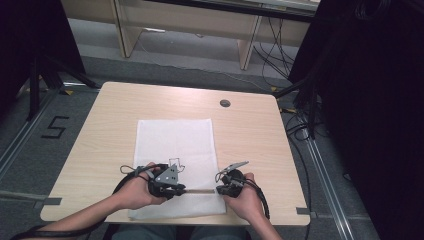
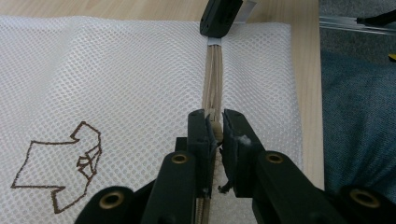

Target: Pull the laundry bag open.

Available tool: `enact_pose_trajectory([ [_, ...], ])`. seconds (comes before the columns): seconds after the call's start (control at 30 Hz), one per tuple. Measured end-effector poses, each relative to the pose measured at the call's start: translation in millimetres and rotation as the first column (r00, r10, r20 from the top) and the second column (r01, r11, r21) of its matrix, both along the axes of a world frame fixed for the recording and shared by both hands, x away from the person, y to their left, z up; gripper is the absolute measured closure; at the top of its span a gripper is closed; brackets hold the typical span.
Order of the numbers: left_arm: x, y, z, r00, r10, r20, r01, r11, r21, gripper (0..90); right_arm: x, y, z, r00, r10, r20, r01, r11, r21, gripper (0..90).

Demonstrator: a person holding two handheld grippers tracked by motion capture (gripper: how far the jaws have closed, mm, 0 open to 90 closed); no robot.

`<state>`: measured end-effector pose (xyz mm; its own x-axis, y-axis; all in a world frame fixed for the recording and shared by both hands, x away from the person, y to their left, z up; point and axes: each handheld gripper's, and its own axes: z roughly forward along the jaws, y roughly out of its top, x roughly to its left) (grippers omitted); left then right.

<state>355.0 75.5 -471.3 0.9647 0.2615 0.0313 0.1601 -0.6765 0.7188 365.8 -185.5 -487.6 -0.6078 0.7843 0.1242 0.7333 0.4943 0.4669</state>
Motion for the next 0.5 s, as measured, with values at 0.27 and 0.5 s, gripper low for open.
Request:
enact_pose_trajectory([
  [0.27,-0.6,6.3,0.5,0.9999,0.012,-0.003,-0.012,0.9999,0.001,81.5,0.4,-0.8,-0.2,0.9999,0.010,0.007,-0.010,1.000,0.001,90.0],
  [0.5,-0.6,8.1,0.2,0.9999,0.010,-0.010,-0.010,0.9999,-0.005,81.5,-0.6,-0.1,0.6,1.0000,-0.004,-0.008,0.004,1.000,0.002,90.0],
])
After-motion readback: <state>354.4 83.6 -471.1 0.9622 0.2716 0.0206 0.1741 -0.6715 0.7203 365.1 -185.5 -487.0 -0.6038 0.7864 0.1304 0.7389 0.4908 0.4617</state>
